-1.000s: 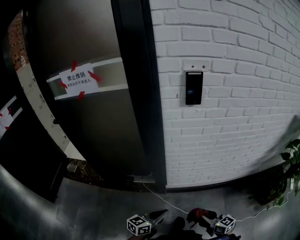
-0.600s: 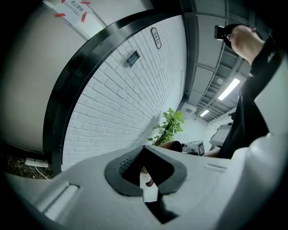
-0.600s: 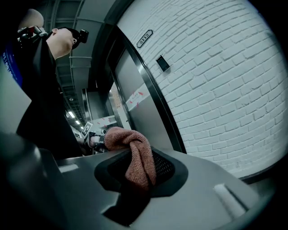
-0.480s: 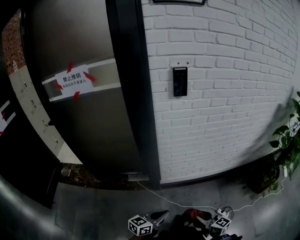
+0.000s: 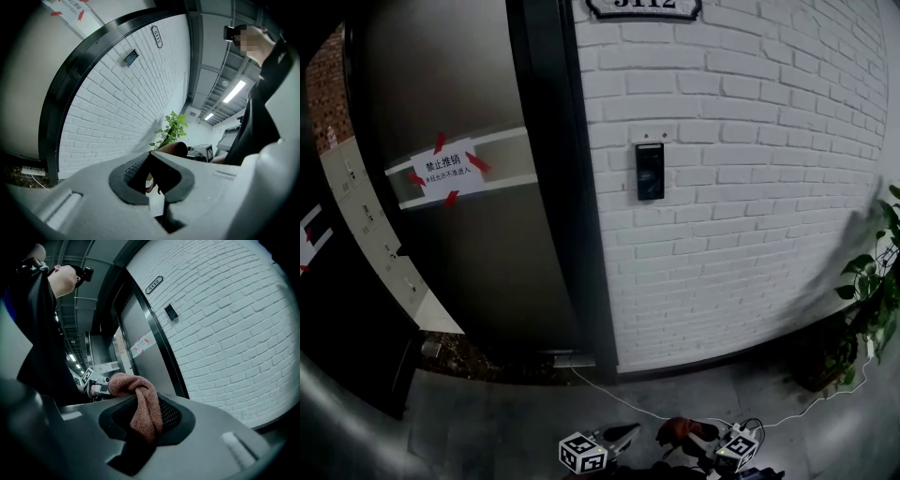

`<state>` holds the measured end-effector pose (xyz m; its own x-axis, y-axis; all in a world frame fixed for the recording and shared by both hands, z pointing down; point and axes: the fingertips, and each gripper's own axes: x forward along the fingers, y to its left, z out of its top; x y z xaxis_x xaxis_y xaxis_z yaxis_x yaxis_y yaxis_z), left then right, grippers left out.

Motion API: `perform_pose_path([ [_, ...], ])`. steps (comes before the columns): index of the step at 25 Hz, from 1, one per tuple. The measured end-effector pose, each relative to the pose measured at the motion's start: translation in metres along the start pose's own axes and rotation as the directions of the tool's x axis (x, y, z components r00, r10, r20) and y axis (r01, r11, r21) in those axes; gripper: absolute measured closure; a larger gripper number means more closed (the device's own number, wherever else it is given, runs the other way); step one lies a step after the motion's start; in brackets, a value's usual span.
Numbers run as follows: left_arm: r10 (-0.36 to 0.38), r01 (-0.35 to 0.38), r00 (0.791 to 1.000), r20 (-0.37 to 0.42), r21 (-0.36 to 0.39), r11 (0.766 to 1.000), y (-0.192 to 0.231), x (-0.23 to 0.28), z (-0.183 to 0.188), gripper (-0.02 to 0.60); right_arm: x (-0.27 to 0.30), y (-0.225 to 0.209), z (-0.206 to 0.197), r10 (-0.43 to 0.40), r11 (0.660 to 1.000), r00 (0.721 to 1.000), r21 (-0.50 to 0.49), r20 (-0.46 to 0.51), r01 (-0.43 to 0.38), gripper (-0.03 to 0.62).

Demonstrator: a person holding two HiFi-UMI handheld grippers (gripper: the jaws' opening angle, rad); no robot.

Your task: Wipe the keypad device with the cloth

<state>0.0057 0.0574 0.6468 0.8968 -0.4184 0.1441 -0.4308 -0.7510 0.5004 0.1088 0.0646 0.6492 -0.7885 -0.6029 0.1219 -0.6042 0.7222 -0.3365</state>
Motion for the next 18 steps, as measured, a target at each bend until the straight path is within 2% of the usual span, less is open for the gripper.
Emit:
perform_pose_path([
  [7,0.006,-0.006,1.0,0.012,0.011,1.0,-0.002,0.021,0.006,0.578,-0.003,-0.013,0.002,0.026,1.0,1.0,0.007,0.002,-0.026,0.511],
  [18,0.034,-0.034,0.999,0.023,0.014,0.999,0.003,0.027,0.015,0.577,0.005,-0.022,0.017,0.058,0.998,0.998,-0.008,-0.01,-0.058,0.511],
])
